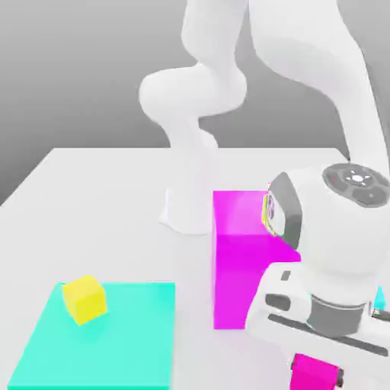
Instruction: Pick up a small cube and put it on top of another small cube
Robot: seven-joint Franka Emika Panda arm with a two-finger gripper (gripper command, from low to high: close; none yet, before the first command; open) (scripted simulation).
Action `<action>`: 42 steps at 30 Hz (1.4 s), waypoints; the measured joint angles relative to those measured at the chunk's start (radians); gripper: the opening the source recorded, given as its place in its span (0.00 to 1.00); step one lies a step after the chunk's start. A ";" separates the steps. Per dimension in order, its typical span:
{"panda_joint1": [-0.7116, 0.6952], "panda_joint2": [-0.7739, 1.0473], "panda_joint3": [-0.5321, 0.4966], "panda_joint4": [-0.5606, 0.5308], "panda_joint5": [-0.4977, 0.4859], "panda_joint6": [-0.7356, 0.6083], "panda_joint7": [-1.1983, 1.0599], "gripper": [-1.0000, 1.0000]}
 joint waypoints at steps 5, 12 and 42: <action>-0.070 -0.002 0.096 -0.007 0.138 -0.088 -0.146 0.00; -0.137 -0.103 0.178 -0.040 0.316 -0.243 -0.282 0.00; -0.337 -0.922 0.308 -0.388 -0.065 -0.490 0.096 0.00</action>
